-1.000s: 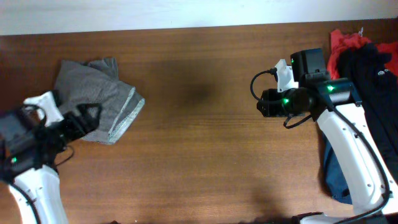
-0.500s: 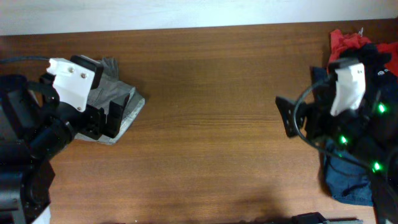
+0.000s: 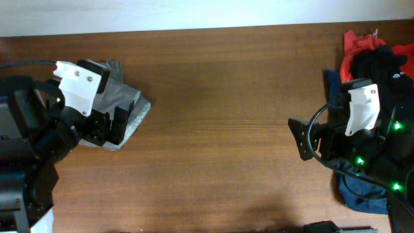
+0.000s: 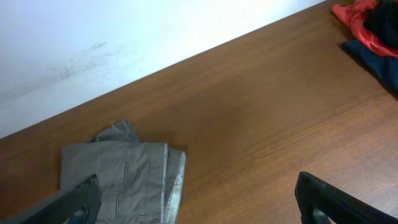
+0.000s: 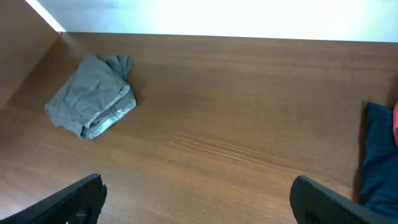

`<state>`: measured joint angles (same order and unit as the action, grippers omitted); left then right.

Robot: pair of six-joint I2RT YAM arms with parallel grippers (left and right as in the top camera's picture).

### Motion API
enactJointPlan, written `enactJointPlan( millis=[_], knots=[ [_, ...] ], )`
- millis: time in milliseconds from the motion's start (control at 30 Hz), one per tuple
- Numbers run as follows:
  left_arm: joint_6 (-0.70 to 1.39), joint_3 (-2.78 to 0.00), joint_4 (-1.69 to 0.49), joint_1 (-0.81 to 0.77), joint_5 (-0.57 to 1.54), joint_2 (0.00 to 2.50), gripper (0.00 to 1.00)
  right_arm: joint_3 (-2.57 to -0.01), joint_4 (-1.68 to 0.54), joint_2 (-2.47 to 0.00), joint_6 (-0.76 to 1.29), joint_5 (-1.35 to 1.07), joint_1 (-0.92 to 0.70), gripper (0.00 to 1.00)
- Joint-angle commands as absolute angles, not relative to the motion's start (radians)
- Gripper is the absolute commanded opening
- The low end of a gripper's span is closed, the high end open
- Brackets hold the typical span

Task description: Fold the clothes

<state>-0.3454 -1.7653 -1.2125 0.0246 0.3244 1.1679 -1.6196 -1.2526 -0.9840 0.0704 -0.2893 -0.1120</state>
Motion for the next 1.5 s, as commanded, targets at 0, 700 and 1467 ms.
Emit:
enactJointPlan(
  millis=[0,700,1467],
  knots=[
    [-0.361,-1.770,-1.214,0.020,0.317,1.167,0.99,-1.620,-1.300,-0.995,0.059,-0.301,-0.111,0.99],
    [-0.361,-1.770,-1.218,0.020,0.317,1.167,0.99,-0.634,-0.574,-0.328,0.049,-0.019,-0.096,0.99],
    [-0.361,-1.770,-1.254,0.020,0.317,1.167,0.99,-0.096,-0.313,-0.011,0.060,-0.056,-0.099,0.99]
  ],
)
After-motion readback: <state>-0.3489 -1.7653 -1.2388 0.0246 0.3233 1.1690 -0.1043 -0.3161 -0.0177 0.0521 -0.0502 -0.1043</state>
